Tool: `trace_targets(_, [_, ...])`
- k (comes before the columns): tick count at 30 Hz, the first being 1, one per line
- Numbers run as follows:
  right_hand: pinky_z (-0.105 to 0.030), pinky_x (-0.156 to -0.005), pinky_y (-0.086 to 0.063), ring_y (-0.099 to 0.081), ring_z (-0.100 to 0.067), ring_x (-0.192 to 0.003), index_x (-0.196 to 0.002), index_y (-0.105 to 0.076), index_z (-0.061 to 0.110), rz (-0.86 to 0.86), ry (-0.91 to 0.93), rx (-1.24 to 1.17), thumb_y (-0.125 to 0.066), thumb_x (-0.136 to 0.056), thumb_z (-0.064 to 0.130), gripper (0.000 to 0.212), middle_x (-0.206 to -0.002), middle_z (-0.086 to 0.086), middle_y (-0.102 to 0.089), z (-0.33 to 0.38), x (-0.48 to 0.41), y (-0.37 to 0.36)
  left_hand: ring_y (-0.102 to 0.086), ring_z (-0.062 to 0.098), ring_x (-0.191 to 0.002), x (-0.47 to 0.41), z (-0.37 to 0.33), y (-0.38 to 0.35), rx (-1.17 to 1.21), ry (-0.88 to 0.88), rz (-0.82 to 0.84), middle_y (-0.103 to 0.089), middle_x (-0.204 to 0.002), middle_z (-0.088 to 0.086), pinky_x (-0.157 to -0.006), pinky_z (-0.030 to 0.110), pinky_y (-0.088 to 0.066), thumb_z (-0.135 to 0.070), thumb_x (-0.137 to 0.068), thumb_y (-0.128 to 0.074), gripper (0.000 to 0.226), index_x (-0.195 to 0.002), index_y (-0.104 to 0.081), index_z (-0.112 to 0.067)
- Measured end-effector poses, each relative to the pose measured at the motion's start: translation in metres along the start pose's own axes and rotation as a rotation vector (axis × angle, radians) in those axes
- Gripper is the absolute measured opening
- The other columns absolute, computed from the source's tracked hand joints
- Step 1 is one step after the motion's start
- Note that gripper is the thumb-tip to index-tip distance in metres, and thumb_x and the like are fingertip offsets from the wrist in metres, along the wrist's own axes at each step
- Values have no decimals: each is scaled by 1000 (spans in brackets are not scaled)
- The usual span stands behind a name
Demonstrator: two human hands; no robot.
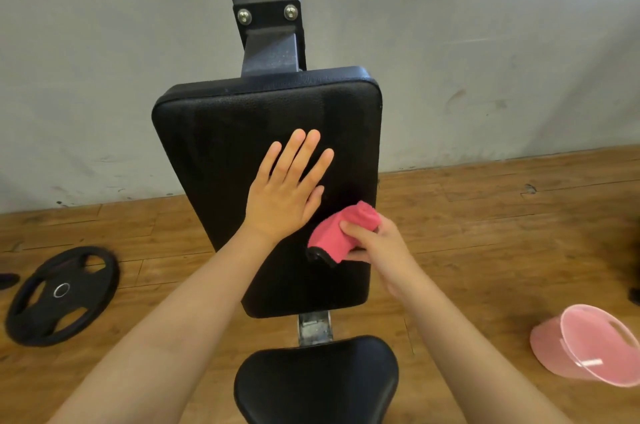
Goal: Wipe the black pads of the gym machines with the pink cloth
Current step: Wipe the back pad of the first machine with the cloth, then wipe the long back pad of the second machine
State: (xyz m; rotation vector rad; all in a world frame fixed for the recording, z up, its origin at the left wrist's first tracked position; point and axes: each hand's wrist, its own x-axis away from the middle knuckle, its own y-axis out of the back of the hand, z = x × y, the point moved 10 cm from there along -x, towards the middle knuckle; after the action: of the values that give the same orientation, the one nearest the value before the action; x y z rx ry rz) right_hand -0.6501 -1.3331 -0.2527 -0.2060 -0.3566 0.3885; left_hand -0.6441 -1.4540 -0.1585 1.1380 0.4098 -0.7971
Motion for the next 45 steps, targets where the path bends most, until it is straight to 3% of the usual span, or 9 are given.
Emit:
trace_targets(4, [-18, -65, -54, -62, -9, -99, -131, -50, 20, 63, 14, 189, -61, -91, 11, 42, -113, 2, -63, 24, 9, 6, 8, 25, -148, -2, 0, 7, 72, 70, 133, -8, -159, 14, -121, 42, 1, -30, -96, -47, 64, -151, -18, -16])
trace_targets(8, [-20, -72, -52, -64, -14, -94, -109, -57, 26, 64, 25, 280, -65, -88, 23, 22, -103, 4, -65, 44, 27, 17, -11, 30, -147, -6, -14, 24, 216, 228, 232, -22, -156, 16, -120, 47, -11, -26, -91, -54, 59, -145, -35, -12])
trace_targets(15, [-26, -68, -55, -68, -17, -83, -104, -62, 18, -27, -17, 258, -63, -90, 30, 19, -97, -5, -69, 62, 61, 71, -52, 17, -120, -15, -93, 31, 567, 79, 422, -58, -124, 2, -108, 34, -36, -23, -93, -54, 34, -126, -56, -14])
trace_targets(21, [-32, -76, -57, -69, -23, -86, -107, -63, 12, -202, -41, 220, -65, -90, 23, 21, -98, -9, -72, 70, 104, 150, -59, 15, -95, -35, -175, 25, 631, -109, 518, -62, -101, -4, -91, 30, -39, -33, -99, -40, 25, -112, -56, -19])
trace_targets(26, [-23, -66, -52, -63, -15, -80, -94, -56, 23, -398, -105, 301, -64, -92, 19, 9, -91, -1, -64, 46, 168, 223, -61, 26, -94, -47, -261, 29, 589, -349, 631, -65, -105, 4, -78, 35, -41, -39, -101, -33, 33, -115, -50, -14])
trace_targets(30, [-29, -69, -53, -62, -16, -77, -100, -54, 17, -577, -124, 287, -66, -90, 16, 15, -86, -2, -63, 29, 219, 285, -63, 31, -92, -62, -322, 47, 541, -475, 664, -67, -103, 8, -64, 32, -34, -39, -102, -32, 35, -115, -50, -12])
trace_targets(35, [-29, -68, -54, -60, -16, -77, -95, -50, 24, -734, -166, 353, -66, -90, 26, 16, -85, 0, -60, 26, 277, 357, -62, 29, -86, -87, -395, 76, 575, -545, 712, -66, -100, 9, -62, 34, -42, -38, -102, -31, 33, -111, -51, -13])
trace_targets(39, [-39, -82, -56, -62, -21, -85, -100, -55, 19, -806, -159, 337, -69, -87, 25, 20, -88, -2, -62, 31, 318, 410, -63, 27, -86, -113, -454, 102, 610, -568, 703, -66, -100, 8, -67, 36, -49, -37, -102, -33, 30, -110, -51, -14])
trace_targets(45, [-41, -84, -55, -62, -23, -89, -101, -58, 18, -909, -133, 355, -68, -87, 24, 18, -88, -1, -62, 44, 394, 493, -62, 31, -92, -135, -559, 146, 641, -611, 706, -66, -106, 11, -66, 36, -43, -37, -101, -35, 30, -110, -51, -13])
